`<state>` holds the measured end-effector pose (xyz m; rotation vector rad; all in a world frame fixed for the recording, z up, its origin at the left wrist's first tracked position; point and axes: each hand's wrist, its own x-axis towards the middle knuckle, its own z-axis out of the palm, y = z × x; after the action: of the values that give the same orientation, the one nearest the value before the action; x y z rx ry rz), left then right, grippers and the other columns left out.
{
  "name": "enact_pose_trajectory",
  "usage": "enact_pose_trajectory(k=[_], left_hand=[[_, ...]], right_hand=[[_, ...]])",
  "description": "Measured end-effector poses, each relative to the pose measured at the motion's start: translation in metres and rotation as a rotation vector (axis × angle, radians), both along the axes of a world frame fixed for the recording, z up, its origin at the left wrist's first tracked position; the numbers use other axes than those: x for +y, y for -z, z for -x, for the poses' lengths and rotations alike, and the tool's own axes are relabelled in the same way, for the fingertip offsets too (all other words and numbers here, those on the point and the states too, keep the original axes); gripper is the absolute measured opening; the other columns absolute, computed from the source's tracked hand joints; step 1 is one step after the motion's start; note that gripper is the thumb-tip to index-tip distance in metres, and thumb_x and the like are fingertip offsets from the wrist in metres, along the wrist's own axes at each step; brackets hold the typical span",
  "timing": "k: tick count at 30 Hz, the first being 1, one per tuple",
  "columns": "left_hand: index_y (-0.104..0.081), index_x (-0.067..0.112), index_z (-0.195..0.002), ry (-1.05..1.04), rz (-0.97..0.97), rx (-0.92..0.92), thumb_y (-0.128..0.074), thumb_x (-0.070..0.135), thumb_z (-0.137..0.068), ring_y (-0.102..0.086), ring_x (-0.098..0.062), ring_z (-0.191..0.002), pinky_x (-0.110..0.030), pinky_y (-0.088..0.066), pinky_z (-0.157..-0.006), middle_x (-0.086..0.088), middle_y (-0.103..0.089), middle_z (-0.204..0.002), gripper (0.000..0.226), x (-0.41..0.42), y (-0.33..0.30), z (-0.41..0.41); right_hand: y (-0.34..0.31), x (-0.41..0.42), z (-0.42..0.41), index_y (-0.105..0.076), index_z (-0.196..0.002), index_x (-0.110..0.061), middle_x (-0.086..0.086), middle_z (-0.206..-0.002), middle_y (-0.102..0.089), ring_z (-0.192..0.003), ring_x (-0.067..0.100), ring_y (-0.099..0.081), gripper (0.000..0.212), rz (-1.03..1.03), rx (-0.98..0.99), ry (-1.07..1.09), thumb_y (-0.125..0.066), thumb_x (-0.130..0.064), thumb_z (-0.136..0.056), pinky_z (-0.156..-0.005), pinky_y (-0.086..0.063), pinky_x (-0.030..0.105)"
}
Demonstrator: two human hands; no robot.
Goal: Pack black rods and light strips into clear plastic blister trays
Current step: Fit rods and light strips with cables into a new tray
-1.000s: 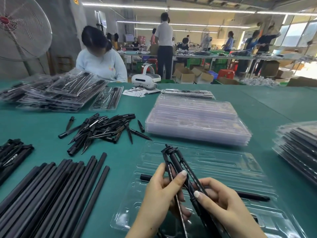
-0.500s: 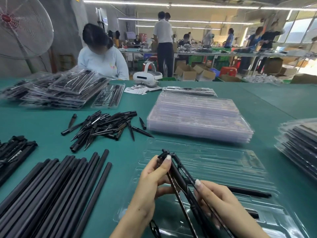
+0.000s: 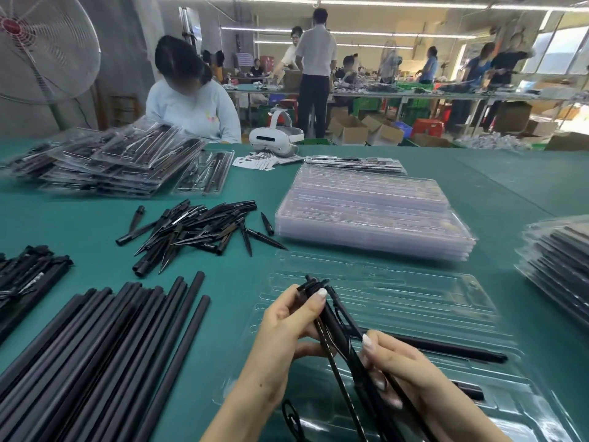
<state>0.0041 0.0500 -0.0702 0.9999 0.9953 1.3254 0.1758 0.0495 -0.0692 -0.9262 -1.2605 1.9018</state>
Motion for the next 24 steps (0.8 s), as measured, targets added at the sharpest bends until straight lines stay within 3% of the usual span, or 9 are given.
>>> enact_pose_trajectory(k=[5, 10, 12, 17, 21, 24], left_hand=[[-0.057, 0.007, -0.092, 0.022, 0.009, 0.006, -0.059, 0.035, -0.084, -0.067, -0.021, -0.06, -0.025, -0.051, -0.049, -0.014, -0.07, -0.078, 0.029, 0.001, 0.001, 0.001], [-0.055, 0.002, -0.096, 0.052, 0.028, 0.019, -0.055, 0.036, -0.084, -0.066, -0.022, -0.058, -0.024, -0.051, -0.049, -0.015, -0.07, -0.078, 0.036, 0.002, 0.003, 0.001], [-0.054, 0.001, -0.096, 0.069, 0.022, 0.018, -0.054, 0.035, -0.085, -0.065, -0.022, -0.057, -0.025, -0.051, -0.049, -0.015, -0.07, -0.079, 0.036, 0.002, 0.002, 0.002], [-0.054, 0.0, -0.097, 0.087, 0.023, 0.006, -0.053, 0.033, -0.085, -0.063, -0.021, -0.053, -0.025, -0.051, -0.05, -0.013, -0.069, -0.074, 0.035, 0.002, 0.001, 0.003], [-0.054, 0.0, -0.096, 0.085, 0.021, 0.007, -0.053, 0.033, -0.084, -0.062, -0.02, -0.052, -0.025, -0.052, -0.05, -0.012, -0.068, -0.071, 0.035, 0.002, 0.001, 0.003], [-0.055, 0.002, -0.094, 0.087, 0.027, 0.001, -0.053, 0.033, -0.084, -0.062, -0.021, -0.053, -0.026, -0.052, -0.05, -0.014, -0.068, -0.072, 0.033, 0.002, 0.002, 0.003]], right_hand=[[0.001, -0.002, -0.003, -0.062, -0.08, -0.016, -0.001, -0.055, -0.052, -0.043, 0.011, -0.04, 0.029, -0.293, -0.21, 0.087, -0.069, -0.045, -0.082, -0.045, -0.034, 0.017], [0.009, -0.007, 0.002, -0.065, -0.103, -0.041, 0.02, -0.073, -0.064, -0.062, 0.015, -0.05, 0.029, -0.568, -0.409, 0.071, -0.047, -0.052, -0.083, -0.061, -0.037, 0.03], [0.01, -0.008, 0.003, -0.065, -0.105, -0.041, 0.014, -0.066, -0.061, -0.06, 0.014, -0.049, 0.029, -0.583, -0.412, 0.077, -0.045, -0.049, -0.085, -0.06, -0.036, 0.029], [0.012, -0.008, 0.005, -0.067, -0.109, -0.028, -0.017, -0.06, -0.061, -0.057, -0.003, -0.055, 0.033, -0.544, -0.35, 0.099, -0.042, -0.038, -0.089, -0.056, -0.039, 0.01], [0.014, -0.01, 0.008, -0.066, -0.111, -0.025, -0.021, -0.058, -0.06, -0.057, -0.004, -0.057, 0.035, -0.542, -0.317, 0.097, -0.039, -0.036, -0.091, -0.056, -0.04, 0.008], [0.013, -0.01, 0.009, -0.068, -0.108, -0.023, -0.011, -0.049, -0.054, -0.045, 0.002, -0.049, 0.035, -0.491, -0.254, 0.093, -0.04, -0.036, -0.09, -0.048, -0.036, 0.01]])
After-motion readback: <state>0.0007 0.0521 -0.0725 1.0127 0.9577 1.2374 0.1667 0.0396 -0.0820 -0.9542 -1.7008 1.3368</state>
